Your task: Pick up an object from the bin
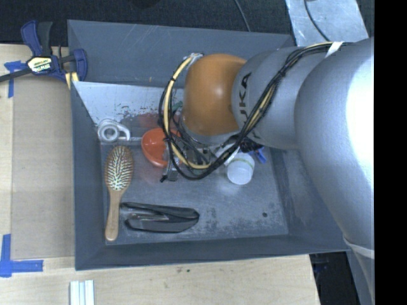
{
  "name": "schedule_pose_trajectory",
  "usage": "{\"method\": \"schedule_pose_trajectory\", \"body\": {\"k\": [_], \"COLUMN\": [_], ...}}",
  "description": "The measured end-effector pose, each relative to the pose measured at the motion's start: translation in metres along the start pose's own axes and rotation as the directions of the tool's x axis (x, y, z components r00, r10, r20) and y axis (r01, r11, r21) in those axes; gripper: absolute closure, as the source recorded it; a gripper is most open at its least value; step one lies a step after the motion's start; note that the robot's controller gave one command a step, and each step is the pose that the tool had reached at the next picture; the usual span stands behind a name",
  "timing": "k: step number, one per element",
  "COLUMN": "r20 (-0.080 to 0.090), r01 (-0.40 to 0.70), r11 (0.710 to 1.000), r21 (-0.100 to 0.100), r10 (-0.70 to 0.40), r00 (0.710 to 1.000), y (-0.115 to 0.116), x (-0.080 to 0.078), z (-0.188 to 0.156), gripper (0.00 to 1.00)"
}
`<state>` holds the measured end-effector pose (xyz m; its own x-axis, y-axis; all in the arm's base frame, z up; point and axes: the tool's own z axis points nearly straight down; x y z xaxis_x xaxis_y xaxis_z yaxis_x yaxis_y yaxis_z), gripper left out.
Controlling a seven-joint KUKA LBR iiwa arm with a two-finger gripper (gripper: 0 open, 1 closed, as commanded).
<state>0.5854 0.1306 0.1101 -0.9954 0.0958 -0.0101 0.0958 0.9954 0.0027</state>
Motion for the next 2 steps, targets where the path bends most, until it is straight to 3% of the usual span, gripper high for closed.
{"method": "schedule_pose_trajectory", "body": {"k": [2], "r20": [0.002], "r01": [0.0], "r11": [1.0], "r21": [0.0], "r10": [0.0], "r00": [1.0], "y": [0.0], "x": [0.0], "z": [-0.016], "gripper": [1.0]}}
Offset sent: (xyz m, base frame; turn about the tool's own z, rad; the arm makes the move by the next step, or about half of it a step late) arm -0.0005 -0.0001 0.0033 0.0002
